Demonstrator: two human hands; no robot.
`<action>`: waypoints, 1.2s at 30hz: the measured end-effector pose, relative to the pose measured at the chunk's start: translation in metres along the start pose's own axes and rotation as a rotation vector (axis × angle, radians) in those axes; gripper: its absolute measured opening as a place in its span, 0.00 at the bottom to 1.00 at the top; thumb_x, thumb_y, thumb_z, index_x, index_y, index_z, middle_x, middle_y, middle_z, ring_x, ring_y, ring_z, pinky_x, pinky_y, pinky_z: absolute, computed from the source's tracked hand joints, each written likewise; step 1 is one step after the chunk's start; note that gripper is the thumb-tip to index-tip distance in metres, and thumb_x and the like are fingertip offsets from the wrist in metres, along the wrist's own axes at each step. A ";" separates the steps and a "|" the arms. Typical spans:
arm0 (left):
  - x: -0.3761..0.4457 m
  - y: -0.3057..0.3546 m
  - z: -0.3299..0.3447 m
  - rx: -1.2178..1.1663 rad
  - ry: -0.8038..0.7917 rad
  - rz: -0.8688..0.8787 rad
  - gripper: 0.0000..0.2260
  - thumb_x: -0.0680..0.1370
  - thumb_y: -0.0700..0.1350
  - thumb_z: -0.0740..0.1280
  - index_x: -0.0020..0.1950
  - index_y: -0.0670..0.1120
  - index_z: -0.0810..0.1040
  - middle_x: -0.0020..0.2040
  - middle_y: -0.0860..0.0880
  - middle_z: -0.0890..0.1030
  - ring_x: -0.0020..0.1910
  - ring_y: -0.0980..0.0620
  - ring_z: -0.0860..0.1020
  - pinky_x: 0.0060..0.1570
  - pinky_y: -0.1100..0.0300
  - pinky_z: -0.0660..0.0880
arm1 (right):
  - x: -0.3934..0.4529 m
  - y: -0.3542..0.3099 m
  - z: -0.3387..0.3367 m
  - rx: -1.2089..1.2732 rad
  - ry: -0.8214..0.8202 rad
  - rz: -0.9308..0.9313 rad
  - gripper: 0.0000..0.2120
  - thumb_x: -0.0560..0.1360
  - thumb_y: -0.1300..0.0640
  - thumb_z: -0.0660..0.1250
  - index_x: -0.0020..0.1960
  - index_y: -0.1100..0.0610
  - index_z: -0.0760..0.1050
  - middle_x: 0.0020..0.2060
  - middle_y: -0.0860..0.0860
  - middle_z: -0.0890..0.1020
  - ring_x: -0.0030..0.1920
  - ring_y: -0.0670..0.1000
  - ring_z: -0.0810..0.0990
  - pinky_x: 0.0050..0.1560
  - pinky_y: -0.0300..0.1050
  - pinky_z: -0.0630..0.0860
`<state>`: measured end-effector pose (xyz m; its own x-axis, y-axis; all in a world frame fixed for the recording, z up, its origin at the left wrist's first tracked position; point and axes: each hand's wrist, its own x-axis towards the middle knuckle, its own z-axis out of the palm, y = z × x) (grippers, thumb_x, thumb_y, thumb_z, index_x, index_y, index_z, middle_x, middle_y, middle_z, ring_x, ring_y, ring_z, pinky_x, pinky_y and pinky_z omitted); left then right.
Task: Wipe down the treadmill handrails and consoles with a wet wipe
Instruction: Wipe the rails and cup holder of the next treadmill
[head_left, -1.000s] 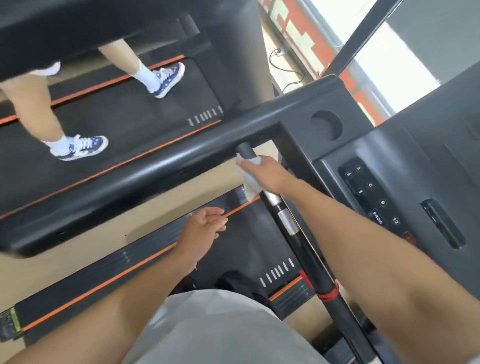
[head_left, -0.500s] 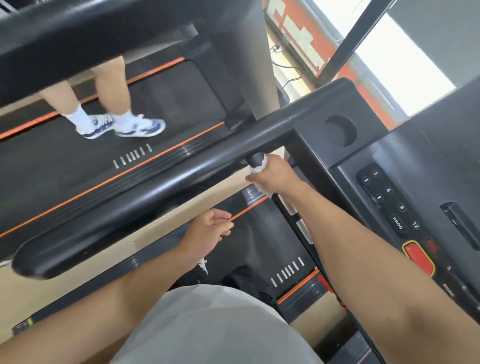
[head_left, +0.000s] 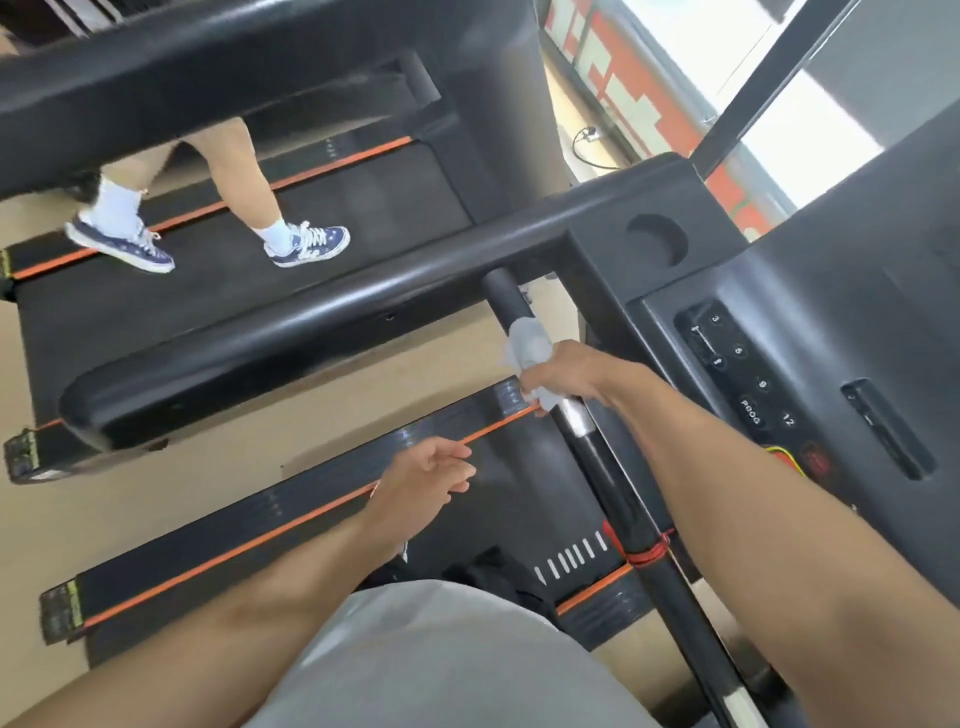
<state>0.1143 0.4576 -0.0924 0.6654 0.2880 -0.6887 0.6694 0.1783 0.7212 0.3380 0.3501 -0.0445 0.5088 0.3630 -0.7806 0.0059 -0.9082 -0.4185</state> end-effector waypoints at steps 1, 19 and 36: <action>-0.004 -0.005 0.007 -0.017 0.003 -0.006 0.06 0.79 0.46 0.70 0.55 0.53 0.82 0.50 0.53 0.86 0.49 0.55 0.85 0.56 0.55 0.78 | -0.007 0.016 0.003 -0.057 0.003 0.019 0.08 0.70 0.54 0.71 0.43 0.59 0.81 0.33 0.51 0.85 0.25 0.43 0.77 0.27 0.34 0.69; -0.041 -0.037 0.102 -0.165 0.030 -0.005 0.05 0.79 0.42 0.71 0.54 0.49 0.81 0.51 0.49 0.86 0.47 0.53 0.85 0.57 0.53 0.78 | -0.055 0.114 0.041 0.105 0.116 -0.176 0.15 0.74 0.45 0.75 0.56 0.51 0.81 0.50 0.50 0.86 0.51 0.52 0.85 0.56 0.54 0.81; -0.024 -0.031 0.057 -0.178 0.122 -0.025 0.07 0.79 0.45 0.69 0.56 0.51 0.82 0.51 0.51 0.86 0.49 0.55 0.85 0.51 0.62 0.79 | 0.020 0.006 0.037 -0.190 0.513 -0.131 0.22 0.75 0.60 0.67 0.66 0.56 0.64 0.46 0.52 0.76 0.45 0.58 0.76 0.47 0.48 0.72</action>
<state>0.0966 0.3913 -0.1028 0.5975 0.3910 -0.7001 0.6090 0.3468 0.7134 0.3162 0.3602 -0.0802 0.8467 0.3709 -0.3815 0.2284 -0.9010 -0.3689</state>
